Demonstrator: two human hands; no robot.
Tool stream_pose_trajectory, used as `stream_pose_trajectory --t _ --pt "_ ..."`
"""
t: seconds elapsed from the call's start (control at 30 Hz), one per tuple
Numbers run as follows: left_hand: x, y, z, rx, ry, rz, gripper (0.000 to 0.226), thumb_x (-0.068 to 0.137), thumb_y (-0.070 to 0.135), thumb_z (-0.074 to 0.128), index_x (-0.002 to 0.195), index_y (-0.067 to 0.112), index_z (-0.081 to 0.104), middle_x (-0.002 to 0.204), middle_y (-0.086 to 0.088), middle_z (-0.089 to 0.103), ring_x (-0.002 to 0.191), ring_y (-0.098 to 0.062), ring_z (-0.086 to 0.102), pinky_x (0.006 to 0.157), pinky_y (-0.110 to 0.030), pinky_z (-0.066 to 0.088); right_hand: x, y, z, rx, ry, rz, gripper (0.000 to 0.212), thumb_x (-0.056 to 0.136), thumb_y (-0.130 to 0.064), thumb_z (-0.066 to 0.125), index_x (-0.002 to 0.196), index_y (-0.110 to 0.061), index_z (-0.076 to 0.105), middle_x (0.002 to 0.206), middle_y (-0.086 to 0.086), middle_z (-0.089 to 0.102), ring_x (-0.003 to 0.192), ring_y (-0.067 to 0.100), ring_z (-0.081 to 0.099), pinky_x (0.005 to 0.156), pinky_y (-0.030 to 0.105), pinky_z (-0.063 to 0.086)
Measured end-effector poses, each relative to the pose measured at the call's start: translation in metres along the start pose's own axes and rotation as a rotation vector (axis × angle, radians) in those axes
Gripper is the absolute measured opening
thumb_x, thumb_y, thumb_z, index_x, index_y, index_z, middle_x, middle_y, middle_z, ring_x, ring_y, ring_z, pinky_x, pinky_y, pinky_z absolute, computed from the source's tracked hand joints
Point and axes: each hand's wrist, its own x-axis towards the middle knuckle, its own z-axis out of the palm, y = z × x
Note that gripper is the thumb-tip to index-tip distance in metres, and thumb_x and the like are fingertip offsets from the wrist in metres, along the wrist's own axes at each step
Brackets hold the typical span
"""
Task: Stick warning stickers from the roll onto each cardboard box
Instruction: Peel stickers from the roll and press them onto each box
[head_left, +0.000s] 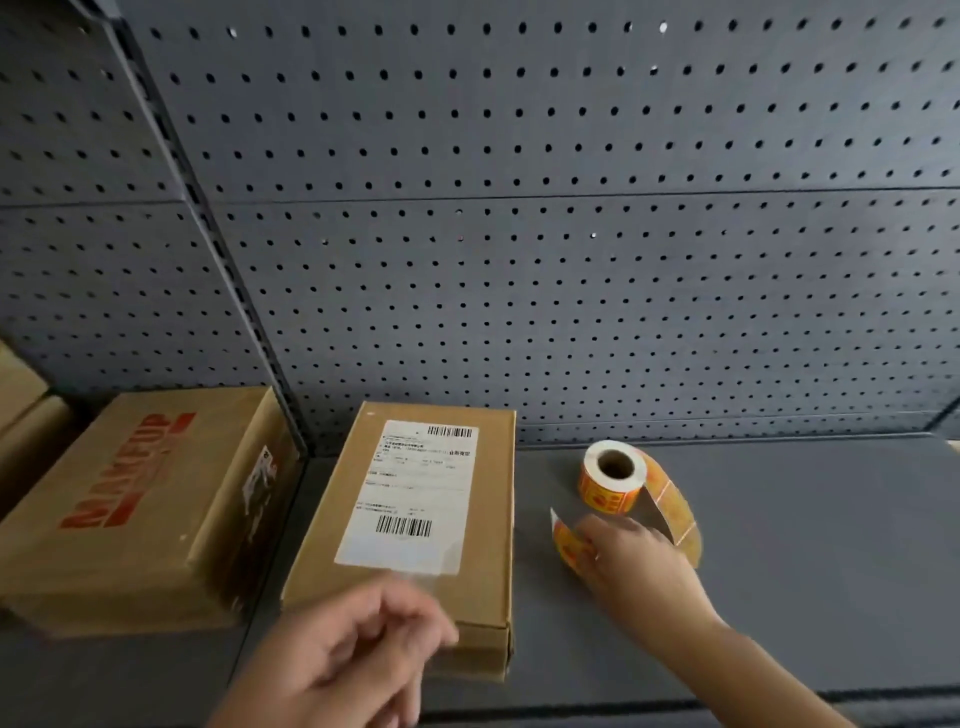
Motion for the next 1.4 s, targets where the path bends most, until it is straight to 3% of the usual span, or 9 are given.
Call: stream_pose_trajectory --t 0.07,0.27,0.4,0.53,0.67,0.77,0.9,1.13,1.4 --pt "0.018 0.010 0.004 -0.004 0.053 0.070 0.022 0.083 0.046 0.064 0.085 0.027 0.075 0.068 -0.011 0.067 0.059 -0.017 0.061 0.057 -0.026 0.050 0.002 0.012 -0.008 0.285 -0.007 0.073 0.008 0.100 -0.032 0.052 0.099 -0.031 0.060 0.086 -0.008 0.065 0.081 0.009 0.064 0.068 0.027 0.052" --pt "0.086 0.011 0.035 0.255 0.208 0.227 0.018 0.094 0.035 0.062 0.111 0.038 0.068 0.096 0.017 0.069 0.089 -0.002 0.067 0.079 -0.025 0.058 -0.010 0.019 -0.045 0.950 0.026 0.015 0.017 0.096 -0.014 0.065 0.107 -0.027 0.070 0.099 -0.004 0.077 0.092 0.012 0.072 0.083 0.030 0.057" --pt "0.120 0.017 0.057 0.350 0.217 0.247 0.038 0.096 0.037 0.063 0.133 0.037 0.058 0.106 0.023 0.066 0.101 0.012 0.059 0.084 -0.010 0.051 -0.018 0.014 -0.061 1.178 0.098 -0.038 0.024 0.094 -0.005 0.063 0.113 -0.020 0.064 0.096 0.008 0.078 0.087 0.020 0.073 0.076 0.030 0.059" --pt "0.135 0.023 0.067 0.265 0.166 0.201 0.027 0.096 0.030 0.066 0.123 0.031 0.065 0.098 0.013 0.072 0.090 0.003 0.068 0.081 -0.015 0.055 -0.020 0.011 -0.069 1.269 0.160 -0.116 0.035 0.095 -0.003 0.059 0.124 -0.022 0.057 0.100 0.011 0.078 0.089 0.024 0.073 0.078 0.030 0.059" --pt "0.135 0.029 0.072 -0.116 0.140 0.111 0.016 0.094 0.011 0.068 0.109 0.015 0.070 0.088 -0.004 0.077 0.074 -0.012 0.073 0.067 -0.021 0.059 -0.022 0.011 -0.072 1.203 0.305 -0.176 0.048 0.095 -0.003 0.060 0.132 -0.033 0.053 0.105 0.003 0.072 0.091 0.021 0.071 0.080 0.033 0.061" --pt "0.134 0.029 0.075 -0.323 0.167 0.072 0.015 0.092 0.006 0.069 0.107 0.008 0.070 0.089 -0.014 0.076 0.072 -0.016 0.072 0.068 -0.026 0.060 -0.023 0.011 -0.073 0.906 0.482 -0.227 0.040 0.093 -0.012 0.065 0.120 -0.041 0.057 0.108 -0.009 0.067 0.098 0.017 0.068 0.081 0.030 0.056" --pt "0.133 0.028 0.078 -0.521 0.162 0.019 0.015 0.092 0.004 0.067 0.107 0.004 0.067 0.082 -0.015 0.074 0.074 -0.022 0.071 0.070 -0.029 0.060 -0.023 0.010 -0.073 0.756 0.552 -0.262 0.029 0.091 -0.011 0.069 0.113 -0.028 0.064 0.106 -0.012 0.062 0.101 0.018 0.062 0.081 0.023 0.050" --pt "0.125 0.032 0.068 -0.300 0.094 0.030 0.028 0.099 0.035 0.057 0.103 0.011 0.072 0.085 -0.012 0.077 0.070 -0.021 0.072 0.065 -0.031 0.060 -0.024 0.012 -0.084 0.772 0.354 -0.280 0.028 0.094 -0.007 0.066 0.102 -0.034 0.068 0.099 -0.010 0.069 0.094 0.014 0.064 0.077 0.012 0.046" --pt "0.123 0.029 0.065 -0.327 0.094 0.017 0.017 0.095 0.026 0.065 0.094 0.011 0.074 0.084 -0.006 0.076 0.075 -0.011 0.069 0.062 -0.024 0.054 -0.022 0.012 -0.089 0.705 0.285 -0.301 0.028 0.094 -0.005 0.066 0.094 -0.033 0.068 0.097 -0.012 0.069 0.098 0.011 0.063 0.078 0.015 0.048"
